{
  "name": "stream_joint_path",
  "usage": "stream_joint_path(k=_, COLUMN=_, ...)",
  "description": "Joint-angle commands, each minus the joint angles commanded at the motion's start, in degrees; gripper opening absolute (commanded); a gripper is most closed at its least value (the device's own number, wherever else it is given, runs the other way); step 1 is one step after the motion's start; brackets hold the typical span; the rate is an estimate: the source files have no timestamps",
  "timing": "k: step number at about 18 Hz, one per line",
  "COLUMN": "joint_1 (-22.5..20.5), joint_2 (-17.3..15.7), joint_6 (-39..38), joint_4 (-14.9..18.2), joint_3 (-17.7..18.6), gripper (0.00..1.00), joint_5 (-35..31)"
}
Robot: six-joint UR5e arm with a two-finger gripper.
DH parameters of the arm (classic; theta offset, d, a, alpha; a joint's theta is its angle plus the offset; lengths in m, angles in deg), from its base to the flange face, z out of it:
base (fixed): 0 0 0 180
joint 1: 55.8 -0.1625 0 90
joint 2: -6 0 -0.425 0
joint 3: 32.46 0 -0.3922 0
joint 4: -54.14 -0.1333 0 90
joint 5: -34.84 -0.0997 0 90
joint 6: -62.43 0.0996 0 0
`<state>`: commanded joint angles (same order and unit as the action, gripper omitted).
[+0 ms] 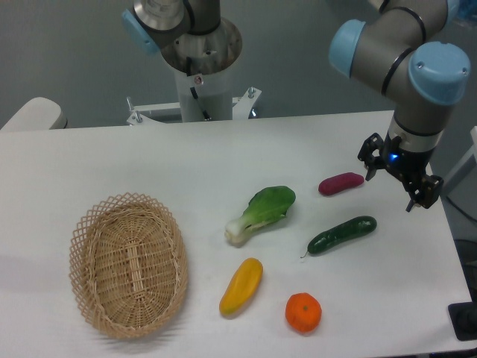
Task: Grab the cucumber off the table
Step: 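Move the gripper over the green cucumber and lower toward it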
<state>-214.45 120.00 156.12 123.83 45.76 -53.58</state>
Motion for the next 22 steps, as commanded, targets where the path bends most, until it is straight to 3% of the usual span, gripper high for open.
stream_joint_path(k=4, joint_1=-0.4, joint_2=-0.1, joint_6=0.1, joint_4=0.0, joint_3=-0.4, gripper=1.00, joint_5=0.3)
stream_joint_path(k=13, joint_1=0.7, joint_2=0.1, joint_6=-1.0, joint_4=-1.1, joint_3=2.5, gripper=1.00, joint_5=0.0)
stream_joint_path(k=22, joint_1=1.5, joint_2=-0.3, joint_6=-1.4, joint_4=-8.8, joint_3=8.9, gripper=1.00, joint_5=-0.2)
